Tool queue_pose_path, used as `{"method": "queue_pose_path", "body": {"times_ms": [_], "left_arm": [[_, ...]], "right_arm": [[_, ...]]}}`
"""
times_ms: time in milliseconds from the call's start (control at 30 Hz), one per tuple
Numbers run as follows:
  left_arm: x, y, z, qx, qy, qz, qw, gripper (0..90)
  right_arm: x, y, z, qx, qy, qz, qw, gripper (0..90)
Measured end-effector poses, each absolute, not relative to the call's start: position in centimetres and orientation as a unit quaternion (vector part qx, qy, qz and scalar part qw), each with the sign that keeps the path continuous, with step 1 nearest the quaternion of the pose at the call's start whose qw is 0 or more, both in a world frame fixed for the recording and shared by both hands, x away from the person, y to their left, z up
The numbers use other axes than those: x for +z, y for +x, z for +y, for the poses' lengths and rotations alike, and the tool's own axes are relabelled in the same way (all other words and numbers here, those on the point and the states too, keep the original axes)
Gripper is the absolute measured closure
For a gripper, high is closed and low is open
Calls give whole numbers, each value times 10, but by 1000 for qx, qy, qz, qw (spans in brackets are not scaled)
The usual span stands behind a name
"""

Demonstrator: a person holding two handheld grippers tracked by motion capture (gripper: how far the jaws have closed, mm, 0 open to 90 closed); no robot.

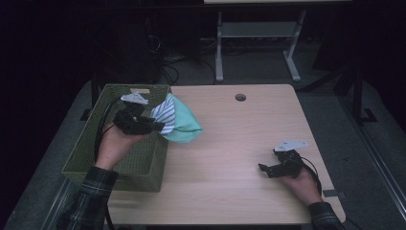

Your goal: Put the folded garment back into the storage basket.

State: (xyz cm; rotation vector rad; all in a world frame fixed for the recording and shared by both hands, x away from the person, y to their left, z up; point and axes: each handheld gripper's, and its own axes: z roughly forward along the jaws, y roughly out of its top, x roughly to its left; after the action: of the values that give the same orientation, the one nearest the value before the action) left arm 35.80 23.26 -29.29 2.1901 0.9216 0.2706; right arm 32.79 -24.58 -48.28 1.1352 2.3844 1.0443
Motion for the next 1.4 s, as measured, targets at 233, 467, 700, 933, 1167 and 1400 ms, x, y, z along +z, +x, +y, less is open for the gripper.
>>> {"method": "queue_pose_path", "body": {"times_ms": [233, 467, 700, 933, 1167, 1400], "left_arm": [[-290, 355, 253, 117, 841, 379, 367, 737], [-289, 353, 275, 131, 829, 402, 365, 737], [-289, 349, 298, 142, 813, 427, 370, 737], [-292, 346, 317, 149, 803, 448, 363, 737], [-298, 344, 332, 154, 793, 469, 356, 737], [-310, 345, 342, 158, 786, 488, 346, 736]], "right_arm": [[-483, 328, -246, 364, 396, 830, 150, 111], [-483, 328, -246, 364, 396, 830, 150, 111], [-483, 328, -246, 363, 396, 830, 150, 111], [-483, 328, -246, 363, 396, 830, 151, 111], [-483, 328, -246, 363, 397, 829, 150, 111], [-483, 328, -246, 363, 397, 830, 151, 111]]}}
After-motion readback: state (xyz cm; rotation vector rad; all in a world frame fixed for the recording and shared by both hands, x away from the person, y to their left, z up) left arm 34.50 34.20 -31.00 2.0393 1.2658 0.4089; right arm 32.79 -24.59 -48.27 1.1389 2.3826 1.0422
